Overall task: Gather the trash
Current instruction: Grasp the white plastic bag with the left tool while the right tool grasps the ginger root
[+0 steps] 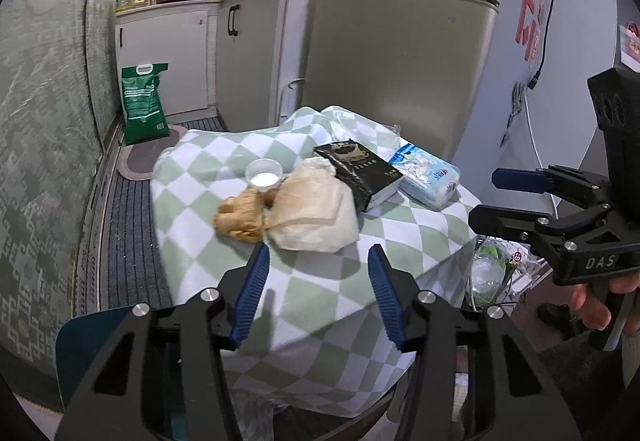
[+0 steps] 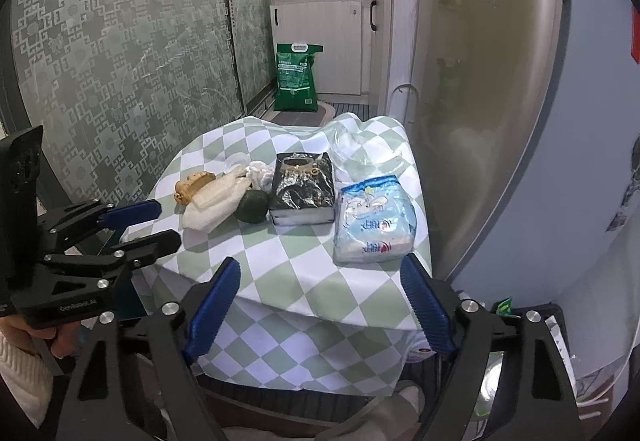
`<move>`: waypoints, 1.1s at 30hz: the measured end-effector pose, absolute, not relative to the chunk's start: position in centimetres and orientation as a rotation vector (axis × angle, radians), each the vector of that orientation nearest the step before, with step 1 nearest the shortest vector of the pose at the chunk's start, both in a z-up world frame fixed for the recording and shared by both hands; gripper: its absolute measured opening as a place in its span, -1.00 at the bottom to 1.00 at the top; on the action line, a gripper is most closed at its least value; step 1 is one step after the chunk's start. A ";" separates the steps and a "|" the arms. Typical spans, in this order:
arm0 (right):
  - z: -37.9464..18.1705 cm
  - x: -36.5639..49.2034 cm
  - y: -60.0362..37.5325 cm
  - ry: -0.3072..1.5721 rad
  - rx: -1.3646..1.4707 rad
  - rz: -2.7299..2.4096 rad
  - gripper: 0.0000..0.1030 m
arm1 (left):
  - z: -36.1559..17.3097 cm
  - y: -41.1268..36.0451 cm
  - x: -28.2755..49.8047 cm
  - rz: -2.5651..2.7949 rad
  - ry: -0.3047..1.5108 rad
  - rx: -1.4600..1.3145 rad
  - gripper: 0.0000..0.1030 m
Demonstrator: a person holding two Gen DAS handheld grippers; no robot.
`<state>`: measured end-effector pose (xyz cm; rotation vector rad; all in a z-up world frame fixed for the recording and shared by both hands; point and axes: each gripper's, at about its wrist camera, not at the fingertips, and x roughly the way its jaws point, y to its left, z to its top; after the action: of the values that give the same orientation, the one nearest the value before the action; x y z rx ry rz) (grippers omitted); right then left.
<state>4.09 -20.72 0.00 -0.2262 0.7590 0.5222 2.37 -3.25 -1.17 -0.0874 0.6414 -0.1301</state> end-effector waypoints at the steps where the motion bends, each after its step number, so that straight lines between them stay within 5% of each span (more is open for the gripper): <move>1: 0.0 4.0 -20.9 0.759 -0.223 0.522 0.60 | -1.2 -3.5 2.6 -0.132 0.643 -0.084 0.05; 13: 0.2 4.0 -22.4 0.760 -0.205 0.510 0.60 | -1.7 -4.4 5.3 -0.081 0.654 -0.037 0.05; 16: 0.2 4.1 -22.7 0.760 -0.201 0.509 0.60 | -2.1 -4.4 5.9 -0.065 0.672 -0.035 -0.12; 21: 0.1 4.1 -22.7 0.764 -0.196 0.516 0.48 | -2.1 -4.0 5.9 -0.057 0.662 -0.062 -0.83; 28: -0.2 3.8 -20.8 0.782 -0.195 0.563 0.20 | -0.8 -3.4 4.3 -0.089 0.613 -0.103 -0.90; 33: -0.4 3.7 -18.9 0.792 -0.200 0.595 0.19 | 0.0 -2.9 3.0 -0.123 0.595 -0.119 -0.90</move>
<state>3.69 -18.91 -0.40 -0.2000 0.7923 0.5946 3.03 -2.88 -0.05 -0.1195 0.5947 -0.1233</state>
